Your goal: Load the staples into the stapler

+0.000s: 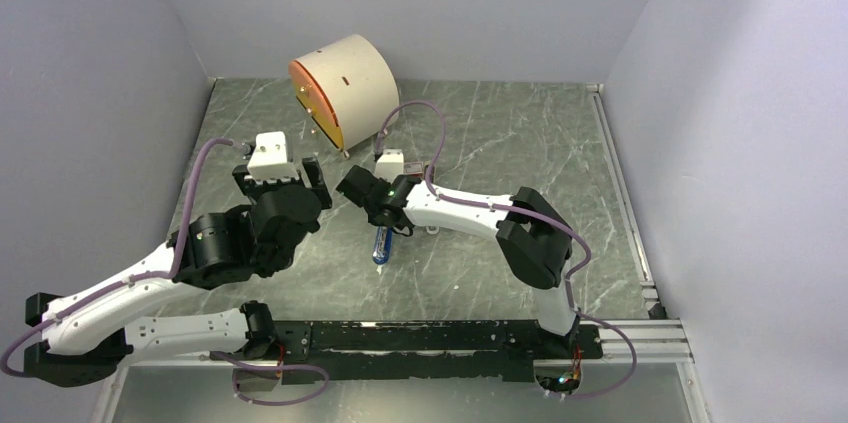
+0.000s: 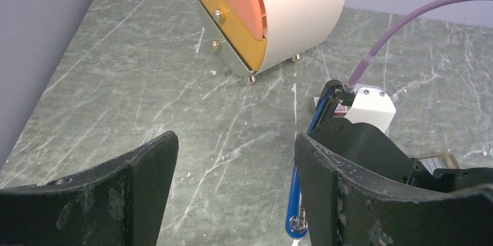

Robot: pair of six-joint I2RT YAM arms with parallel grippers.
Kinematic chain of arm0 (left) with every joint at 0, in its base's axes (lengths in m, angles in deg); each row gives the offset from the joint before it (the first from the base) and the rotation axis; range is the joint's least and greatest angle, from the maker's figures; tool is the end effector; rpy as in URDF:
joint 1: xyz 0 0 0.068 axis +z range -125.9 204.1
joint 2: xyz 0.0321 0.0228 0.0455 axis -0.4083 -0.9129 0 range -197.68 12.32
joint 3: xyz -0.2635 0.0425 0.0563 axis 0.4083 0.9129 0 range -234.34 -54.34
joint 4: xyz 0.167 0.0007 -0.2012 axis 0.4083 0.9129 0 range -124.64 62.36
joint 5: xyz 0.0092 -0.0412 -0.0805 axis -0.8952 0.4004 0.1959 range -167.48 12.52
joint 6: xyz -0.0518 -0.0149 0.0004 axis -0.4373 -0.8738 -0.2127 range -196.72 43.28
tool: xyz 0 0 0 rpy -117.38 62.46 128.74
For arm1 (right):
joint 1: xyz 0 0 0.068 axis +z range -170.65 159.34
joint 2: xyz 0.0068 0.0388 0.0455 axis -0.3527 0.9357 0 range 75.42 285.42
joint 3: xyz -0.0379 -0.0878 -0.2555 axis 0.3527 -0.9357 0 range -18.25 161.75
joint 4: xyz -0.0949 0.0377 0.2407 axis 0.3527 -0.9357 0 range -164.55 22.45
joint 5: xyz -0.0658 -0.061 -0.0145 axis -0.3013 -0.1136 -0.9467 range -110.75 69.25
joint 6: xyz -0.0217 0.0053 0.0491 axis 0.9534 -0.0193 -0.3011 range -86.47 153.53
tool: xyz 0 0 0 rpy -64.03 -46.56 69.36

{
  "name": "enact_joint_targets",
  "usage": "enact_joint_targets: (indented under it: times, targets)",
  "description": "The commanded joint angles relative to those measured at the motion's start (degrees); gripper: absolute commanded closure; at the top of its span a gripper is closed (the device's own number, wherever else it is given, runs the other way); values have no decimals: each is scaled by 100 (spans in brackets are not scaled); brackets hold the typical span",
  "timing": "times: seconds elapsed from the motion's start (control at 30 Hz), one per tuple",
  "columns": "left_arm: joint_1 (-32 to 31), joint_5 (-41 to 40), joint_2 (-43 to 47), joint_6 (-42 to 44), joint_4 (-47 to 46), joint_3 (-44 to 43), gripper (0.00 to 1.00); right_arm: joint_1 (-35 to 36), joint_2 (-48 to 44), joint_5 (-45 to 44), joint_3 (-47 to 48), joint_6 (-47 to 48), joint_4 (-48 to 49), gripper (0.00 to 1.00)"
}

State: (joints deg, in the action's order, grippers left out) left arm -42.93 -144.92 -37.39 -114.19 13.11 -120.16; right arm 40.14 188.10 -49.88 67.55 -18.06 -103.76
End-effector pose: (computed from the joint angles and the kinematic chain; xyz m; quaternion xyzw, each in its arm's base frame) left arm 0.0860 -0.1185 0.3945 -0.0764 0.7712 -0.0240 0.6316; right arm 0.2176 0.3538 0.2060 -0.0172 0.9430 0.0511 0.3285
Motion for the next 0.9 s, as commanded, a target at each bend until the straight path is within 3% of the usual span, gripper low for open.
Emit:
enact_joint_targets:
  times: [0.0, 0.87]
  targets:
    - [-12, -277, 67, -103, 94, -4, 22, -24, 62, -264, 156, -24, -146, 81]
    - [-12, -224, 131, -44, -55, 96, 21, -76, 348, 12, 129, -4, -73, 82]
